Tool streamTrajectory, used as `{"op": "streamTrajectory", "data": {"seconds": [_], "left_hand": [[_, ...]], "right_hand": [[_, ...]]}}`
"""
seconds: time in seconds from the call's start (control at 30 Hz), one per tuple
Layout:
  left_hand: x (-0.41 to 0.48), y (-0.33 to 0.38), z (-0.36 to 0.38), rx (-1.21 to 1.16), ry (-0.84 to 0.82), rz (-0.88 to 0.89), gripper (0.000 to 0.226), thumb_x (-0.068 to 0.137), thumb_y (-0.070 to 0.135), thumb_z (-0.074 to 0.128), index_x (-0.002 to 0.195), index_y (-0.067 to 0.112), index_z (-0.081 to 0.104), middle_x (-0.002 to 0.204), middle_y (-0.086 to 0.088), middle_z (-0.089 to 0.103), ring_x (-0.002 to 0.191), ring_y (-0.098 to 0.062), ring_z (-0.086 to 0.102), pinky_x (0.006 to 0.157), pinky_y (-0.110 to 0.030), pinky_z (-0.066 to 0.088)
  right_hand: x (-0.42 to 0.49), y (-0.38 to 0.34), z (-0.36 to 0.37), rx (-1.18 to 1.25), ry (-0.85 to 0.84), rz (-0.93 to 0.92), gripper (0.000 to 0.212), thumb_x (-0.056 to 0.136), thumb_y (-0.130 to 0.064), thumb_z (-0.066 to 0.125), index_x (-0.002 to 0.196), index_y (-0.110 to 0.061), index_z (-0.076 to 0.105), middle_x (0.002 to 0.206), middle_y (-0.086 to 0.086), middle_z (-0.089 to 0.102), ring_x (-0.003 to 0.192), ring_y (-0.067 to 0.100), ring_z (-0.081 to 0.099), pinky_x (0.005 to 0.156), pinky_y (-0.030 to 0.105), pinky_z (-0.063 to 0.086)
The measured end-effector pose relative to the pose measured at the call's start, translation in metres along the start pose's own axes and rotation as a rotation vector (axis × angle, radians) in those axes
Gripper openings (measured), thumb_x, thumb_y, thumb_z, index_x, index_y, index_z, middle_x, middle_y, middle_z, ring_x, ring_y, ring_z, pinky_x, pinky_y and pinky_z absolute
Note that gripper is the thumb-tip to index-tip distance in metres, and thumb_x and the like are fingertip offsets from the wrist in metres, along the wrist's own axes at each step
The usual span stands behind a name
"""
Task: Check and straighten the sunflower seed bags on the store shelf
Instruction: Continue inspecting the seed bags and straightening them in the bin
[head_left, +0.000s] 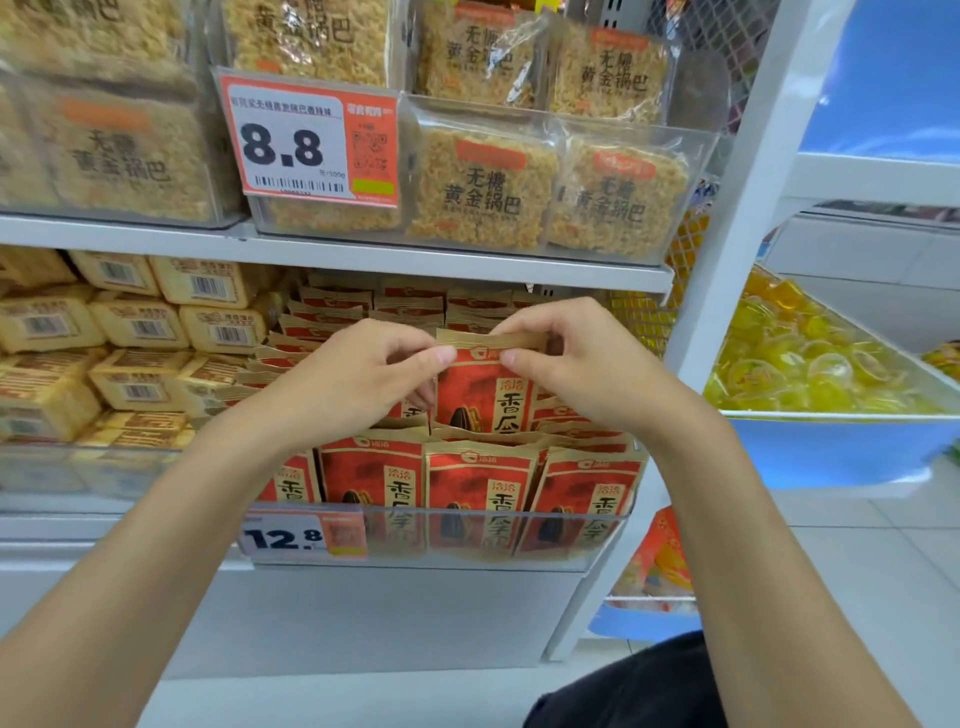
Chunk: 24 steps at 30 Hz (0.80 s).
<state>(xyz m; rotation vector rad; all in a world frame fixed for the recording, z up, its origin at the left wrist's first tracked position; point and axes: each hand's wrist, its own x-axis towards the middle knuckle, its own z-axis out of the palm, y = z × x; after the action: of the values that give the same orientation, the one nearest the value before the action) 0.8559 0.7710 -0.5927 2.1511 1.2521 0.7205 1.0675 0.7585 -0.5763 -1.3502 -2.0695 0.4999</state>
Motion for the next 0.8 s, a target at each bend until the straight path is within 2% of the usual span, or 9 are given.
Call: {"op": "streamTrajectory", "data": {"seconds": [0.07, 0.13, 0.23, 0.27, 0.33, 0.43, 0.5, 0.63, 0.8], "left_hand": [[0.001, -0.002, 0.000, 0.114, -0.100, -0.065, 0.055, 0.092, 0.060, 0.039, 0.088, 0.018, 0.074, 0.063, -0.004, 0.065, 0.059, -0.020, 0.062, 0.064, -0.036, 0.052], [0.001, -0.002, 0.003, 0.173, -0.165, -0.120, 0.066, 0.087, 0.069, 0.034, 0.084, 0.016, 0.072, 0.055, 0.005, 0.058, 0.055, -0.013, 0.060, 0.060, -0.029, 0.046], [0.001, -0.005, -0.001, 0.178, -0.130, -0.158, 0.077, 0.077, 0.083, 0.024, 0.087, 0.018, 0.064, 0.080, 0.004, 0.063, 0.083, -0.025, 0.069, 0.078, -0.030, 0.047], [0.001, -0.003, -0.004, 0.150, -0.114, -0.149, 0.073, 0.078, 0.081, 0.024, 0.089, 0.021, 0.065, 0.088, 0.001, 0.068, 0.090, -0.026, 0.070, 0.086, -0.033, 0.049], [-0.001, 0.001, -0.009, 0.069, -0.099, -0.123, 0.057, 0.090, 0.067, 0.030, 0.101, 0.031, 0.073, 0.096, 0.006, 0.074, 0.091, -0.009, 0.070, 0.096, -0.035, 0.051], [-0.004, 0.004, -0.008, 0.037, -0.150, -0.130, 0.044, 0.101, 0.051, 0.032, 0.107, 0.036, 0.073, 0.103, 0.015, 0.072, 0.091, 0.007, 0.066, 0.093, -0.024, 0.049], [-0.007, 0.003, -0.006, 0.064, -0.165, -0.145, 0.040, 0.101, 0.050, 0.033, 0.104, 0.041, 0.071, 0.110, 0.015, 0.070, 0.099, 0.006, 0.063, 0.090, -0.020, 0.045], [-0.011, 0.001, -0.005, 0.091, -0.171, -0.133, 0.043, 0.101, 0.050, 0.031, 0.116, 0.037, 0.070, 0.122, 0.018, 0.064, 0.110, 0.005, 0.057, 0.089, -0.018, 0.038], [-0.014, 0.000, -0.003, 0.096, -0.159, -0.115, 0.044, 0.101, 0.051, 0.030, 0.119, 0.037, 0.068, 0.131, 0.014, 0.062, 0.118, 0.000, 0.055, 0.101, -0.024, 0.038]], "right_hand": [[0.000, 0.000, 0.004, -0.076, -0.113, 0.064, 0.018, 0.094, -0.018, 0.062, 0.093, -0.031, 0.074, 0.084, -0.010, 0.071, 0.078, 0.009, 0.064, 0.072, 0.032, 0.051], [-0.001, -0.002, 0.009, -0.142, -0.175, 0.107, 0.014, 0.093, -0.023, 0.064, 0.094, -0.031, 0.075, 0.088, -0.014, 0.069, 0.082, 0.004, 0.063, 0.076, 0.029, 0.051], [-0.001, -0.006, 0.002, -0.126, -0.083, 0.094, 0.007, 0.087, -0.029, 0.071, 0.086, -0.029, 0.078, 0.081, -0.016, 0.071, 0.075, -0.004, 0.063, 0.071, 0.021, 0.050], [0.000, -0.007, -0.001, -0.135, -0.062, 0.095, 0.006, 0.086, -0.030, 0.072, 0.084, -0.030, 0.078, 0.079, -0.016, 0.071, 0.073, -0.003, 0.063, 0.069, 0.020, 0.049], [0.002, -0.007, -0.001, -0.186, -0.088, 0.113, 0.006, 0.086, -0.030, 0.073, 0.085, -0.030, 0.079, 0.079, -0.016, 0.071, 0.072, -0.003, 0.062, 0.067, 0.018, 0.046], [0.002, -0.003, 0.012, -0.242, -0.205, 0.151, 0.008, 0.087, -0.028, 0.072, 0.091, -0.028, 0.079, 0.080, -0.021, 0.066, 0.076, -0.006, 0.058, 0.075, 0.019, 0.043], [0.003, -0.002, 0.012, -0.210, -0.209, 0.156, 0.011, 0.089, -0.032, 0.070, 0.094, -0.028, 0.079, 0.082, -0.020, 0.067, 0.077, -0.005, 0.060, 0.074, 0.020, 0.045], [0.006, 0.003, 0.007, -0.193, 0.035, 0.117, 0.018, 0.092, -0.029, 0.066, 0.108, -0.026, 0.075, 0.097, -0.014, 0.069, 0.087, 0.001, 0.061, 0.081, 0.021, 0.047], [0.014, 0.012, 0.024, -0.358, -0.023, 0.165, 0.015, 0.090, -0.024, 0.068, 0.102, -0.023, 0.077, 0.107, -0.007, 0.072, 0.091, 0.005, 0.059, 0.086, 0.023, 0.046]]}}
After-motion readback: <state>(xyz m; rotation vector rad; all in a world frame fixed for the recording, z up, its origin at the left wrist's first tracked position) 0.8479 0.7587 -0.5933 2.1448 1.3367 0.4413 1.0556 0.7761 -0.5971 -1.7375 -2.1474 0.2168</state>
